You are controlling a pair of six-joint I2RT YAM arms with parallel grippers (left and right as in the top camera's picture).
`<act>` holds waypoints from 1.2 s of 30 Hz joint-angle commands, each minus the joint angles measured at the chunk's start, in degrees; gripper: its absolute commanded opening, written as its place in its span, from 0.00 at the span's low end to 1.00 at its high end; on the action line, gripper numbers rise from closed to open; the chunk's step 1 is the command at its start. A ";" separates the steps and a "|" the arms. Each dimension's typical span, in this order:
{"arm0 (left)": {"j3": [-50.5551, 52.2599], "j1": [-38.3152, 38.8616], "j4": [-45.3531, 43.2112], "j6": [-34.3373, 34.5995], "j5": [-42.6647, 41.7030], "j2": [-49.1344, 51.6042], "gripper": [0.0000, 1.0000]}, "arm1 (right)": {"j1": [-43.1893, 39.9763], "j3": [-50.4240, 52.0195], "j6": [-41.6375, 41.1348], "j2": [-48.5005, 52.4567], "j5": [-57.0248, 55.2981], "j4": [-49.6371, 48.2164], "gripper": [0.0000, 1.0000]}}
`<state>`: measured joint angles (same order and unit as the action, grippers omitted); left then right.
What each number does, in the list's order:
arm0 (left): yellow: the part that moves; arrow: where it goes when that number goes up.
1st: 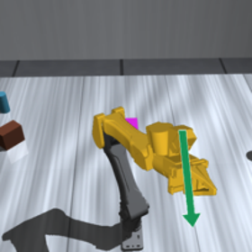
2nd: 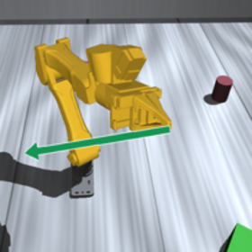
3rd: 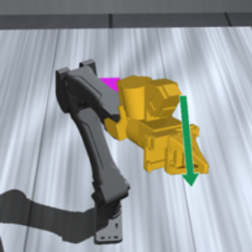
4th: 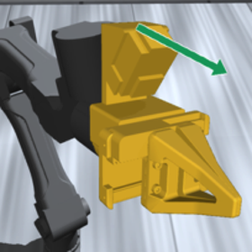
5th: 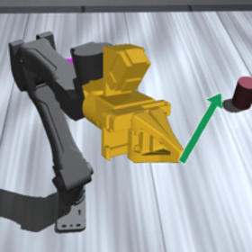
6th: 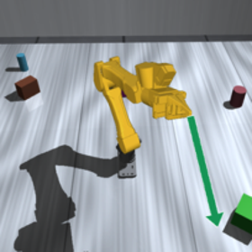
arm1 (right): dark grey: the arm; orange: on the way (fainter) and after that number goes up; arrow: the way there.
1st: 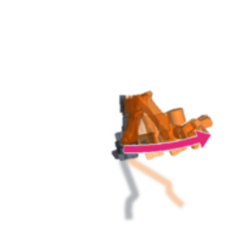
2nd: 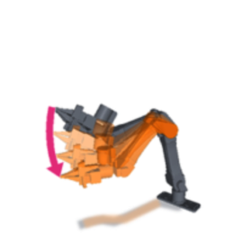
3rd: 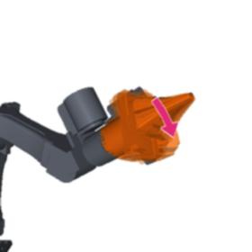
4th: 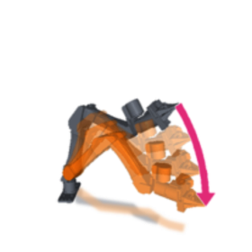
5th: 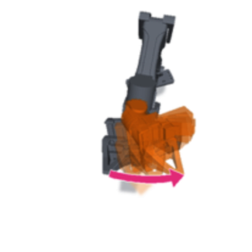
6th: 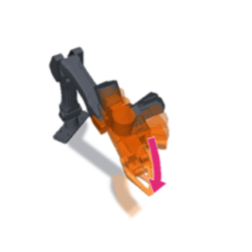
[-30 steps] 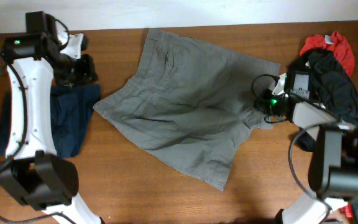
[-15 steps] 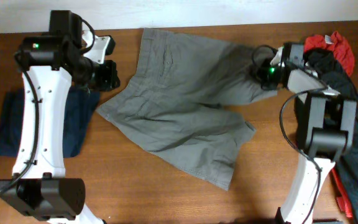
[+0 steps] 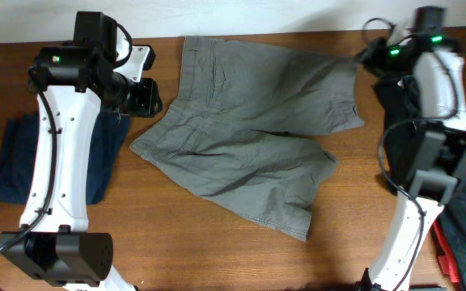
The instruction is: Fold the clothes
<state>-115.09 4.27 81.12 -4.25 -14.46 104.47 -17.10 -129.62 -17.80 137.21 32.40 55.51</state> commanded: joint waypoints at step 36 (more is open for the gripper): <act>38.14 0.07 -35.41 -4.68 4.46 4.61 0.17 | -0.63 28.50 14.56 -42.88 -8.70 37.77 0.65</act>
<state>-78.96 4.27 46.59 -7.97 -10.17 108.66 -19.44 -110.78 -2.83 93.27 24.69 94.78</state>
